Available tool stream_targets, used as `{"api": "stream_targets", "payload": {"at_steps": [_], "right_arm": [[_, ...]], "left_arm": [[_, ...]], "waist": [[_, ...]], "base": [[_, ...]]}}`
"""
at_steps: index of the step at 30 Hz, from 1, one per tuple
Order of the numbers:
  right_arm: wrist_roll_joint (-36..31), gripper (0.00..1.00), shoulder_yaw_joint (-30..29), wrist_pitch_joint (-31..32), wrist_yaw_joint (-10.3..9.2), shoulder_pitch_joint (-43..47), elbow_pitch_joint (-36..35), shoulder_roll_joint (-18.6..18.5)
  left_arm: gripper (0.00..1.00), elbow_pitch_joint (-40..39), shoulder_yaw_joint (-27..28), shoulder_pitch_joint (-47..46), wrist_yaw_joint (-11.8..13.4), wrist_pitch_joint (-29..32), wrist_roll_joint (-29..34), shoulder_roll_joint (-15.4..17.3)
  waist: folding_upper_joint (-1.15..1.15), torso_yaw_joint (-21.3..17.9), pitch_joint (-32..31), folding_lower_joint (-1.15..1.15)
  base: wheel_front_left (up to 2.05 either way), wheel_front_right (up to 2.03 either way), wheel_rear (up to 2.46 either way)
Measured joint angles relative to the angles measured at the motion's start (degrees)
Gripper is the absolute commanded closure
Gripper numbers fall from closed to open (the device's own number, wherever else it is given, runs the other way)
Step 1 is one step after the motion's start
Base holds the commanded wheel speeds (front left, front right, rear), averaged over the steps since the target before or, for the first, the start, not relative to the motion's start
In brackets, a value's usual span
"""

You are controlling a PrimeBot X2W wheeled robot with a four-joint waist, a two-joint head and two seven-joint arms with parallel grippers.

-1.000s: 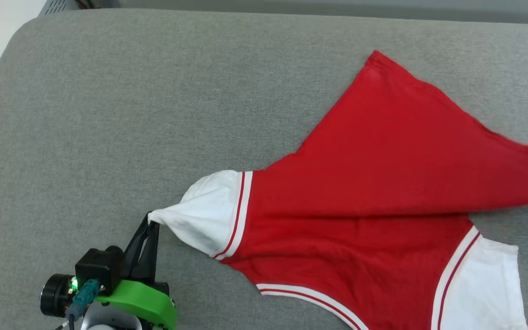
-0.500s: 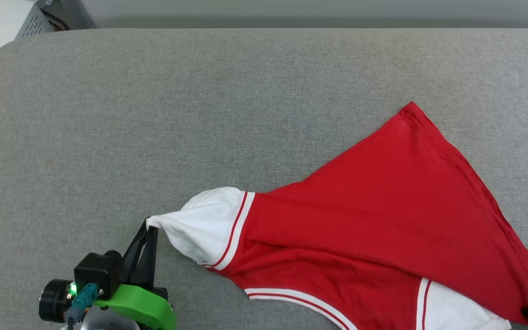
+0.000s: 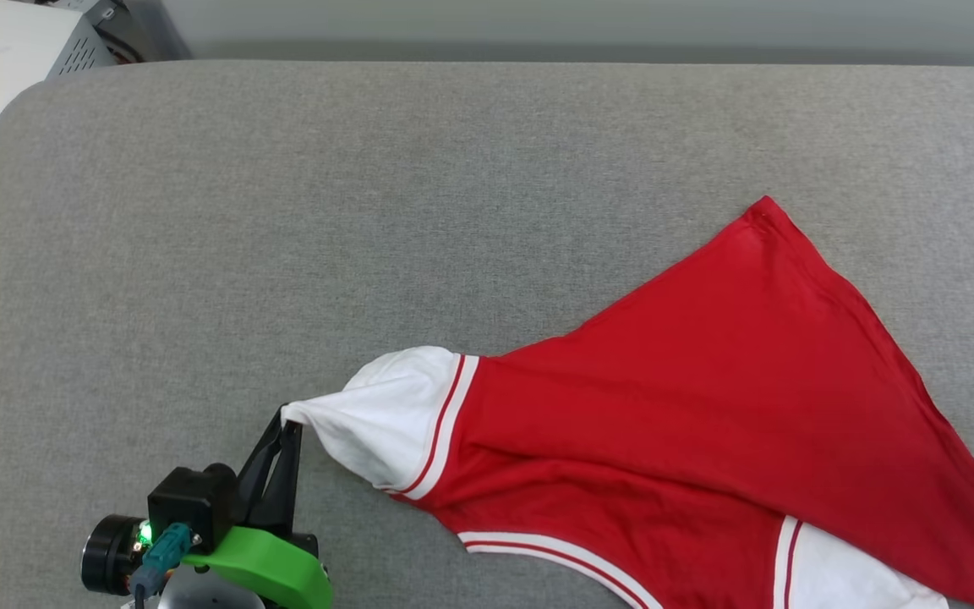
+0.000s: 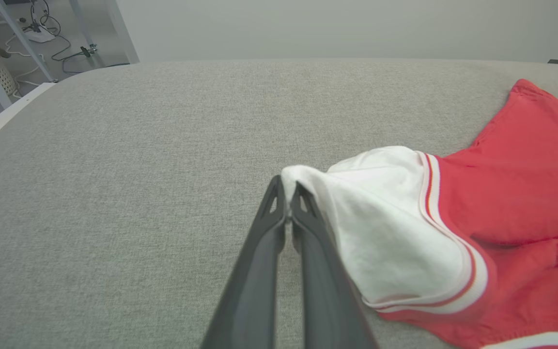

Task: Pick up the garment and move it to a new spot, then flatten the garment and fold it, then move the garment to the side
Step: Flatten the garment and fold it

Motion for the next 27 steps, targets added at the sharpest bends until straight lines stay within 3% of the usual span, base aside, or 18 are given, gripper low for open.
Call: {"api": "stream_targets", "payload": {"at_steps": [4, 7, 15, 22, 27], "right_arm": [[-0.58, 0.0, 1.77, 4.7, 0.0, -7.71, -3.03, -1.75], [-0.74, 0.0, 6.22, 9.57, 0.0, -14.74, -2.92, -2.25], [-3.11, 0.0, 20.27, 21.05, 0.0, -34.27, 6.64, -0.4], [-4.74, 0.0, 28.35, 21.96, 0.01, -45.39, 20.26, 5.23], [-6.48, 0.0, 33.08, 18.5, 0.0, -49.29, 29.26, 7.84]], "left_arm": [[1.0, -0.4, -0.59, -0.7, -0.11, 0.44, 0.19, -0.25], [1.0, -0.59, -1.02, -2.41, -0.34, 0.48, 0.66, -0.78], [1.0, -0.33, -2.57, -7.33, -1.96, 0.46, 1.57, -3.1], [1.0, -0.38, -2.75, -9.03, -2.36, -0.11, 2.64, -4.42], [1.0, -0.1, -2.8, -10.07, -2.83, -0.2, 3.57, -4.76]], "waist": [[0.0, 0.85, 0.89, 0.0], [0.0, 1.57, 1.98, 0.0], [0.0, 4.38, 5.53, 0.0], [0.0, 6.4, 9.18, 0.0], [0.0, 7.24, 11.59, 0.01]], "base": [[0.0, 0.0, 0.0], [0.0, 0.0, 0.0], [0.0, 0.0, 0.0], [0.0, 0.0, 0.0], [0.0, 0.0, 0.0]]}}
